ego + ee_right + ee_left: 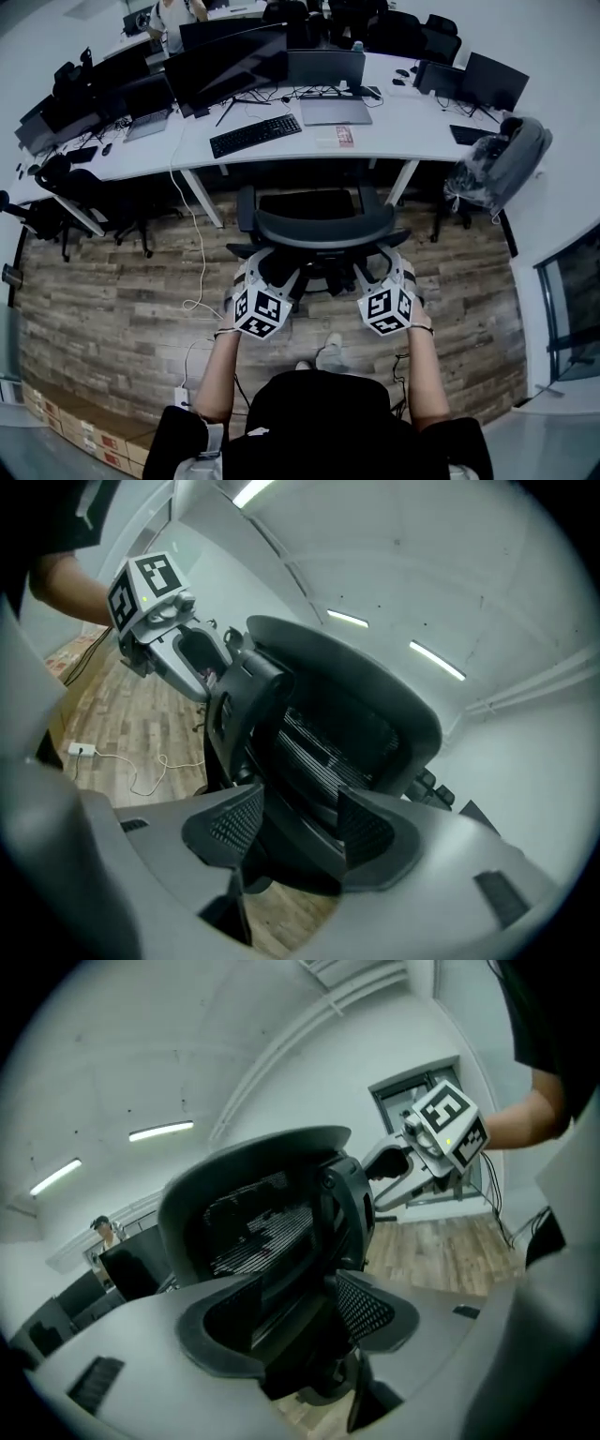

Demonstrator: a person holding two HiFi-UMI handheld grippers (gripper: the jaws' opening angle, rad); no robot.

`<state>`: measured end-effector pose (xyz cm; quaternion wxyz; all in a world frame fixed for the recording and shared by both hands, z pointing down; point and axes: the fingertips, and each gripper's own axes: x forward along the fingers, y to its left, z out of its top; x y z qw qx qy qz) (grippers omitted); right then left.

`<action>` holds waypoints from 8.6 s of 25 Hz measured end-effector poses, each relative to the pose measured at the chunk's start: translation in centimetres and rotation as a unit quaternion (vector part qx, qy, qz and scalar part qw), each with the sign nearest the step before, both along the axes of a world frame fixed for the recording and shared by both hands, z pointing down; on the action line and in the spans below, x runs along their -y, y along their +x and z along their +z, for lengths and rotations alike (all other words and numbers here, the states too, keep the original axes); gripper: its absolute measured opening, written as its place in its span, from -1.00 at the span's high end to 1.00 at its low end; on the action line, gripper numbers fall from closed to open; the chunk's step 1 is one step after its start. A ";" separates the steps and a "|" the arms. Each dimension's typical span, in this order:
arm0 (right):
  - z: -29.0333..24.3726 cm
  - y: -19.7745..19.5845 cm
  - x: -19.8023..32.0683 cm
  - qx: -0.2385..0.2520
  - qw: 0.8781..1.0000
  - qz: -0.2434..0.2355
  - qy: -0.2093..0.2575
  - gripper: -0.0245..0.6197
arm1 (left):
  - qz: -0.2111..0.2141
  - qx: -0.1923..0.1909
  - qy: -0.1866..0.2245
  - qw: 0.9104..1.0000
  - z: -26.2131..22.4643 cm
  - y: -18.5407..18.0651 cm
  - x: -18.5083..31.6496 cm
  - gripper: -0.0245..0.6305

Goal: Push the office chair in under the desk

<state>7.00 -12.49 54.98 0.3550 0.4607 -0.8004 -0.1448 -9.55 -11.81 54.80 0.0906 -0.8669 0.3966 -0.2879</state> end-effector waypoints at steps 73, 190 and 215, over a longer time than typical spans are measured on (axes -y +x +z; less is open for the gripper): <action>6.1 -2.4 26.1 -0.112 0.985 -0.127 -0.022 -0.05 | 0.017 0.192 0.009 0.981 6.6 -0.9 27.1 -0.19; -3.8 -1.2 46.8 0.170 0.985 0.031 0.003 0.84 | -0.115 -0.140 0.039 0.983 -4.7 -0.3 46.9 0.88; -6.7 1.6 44.5 0.239 0.965 0.093 0.060 0.85 | -0.145 -0.191 0.057 0.969 -7.0 -1.4 45.2 0.88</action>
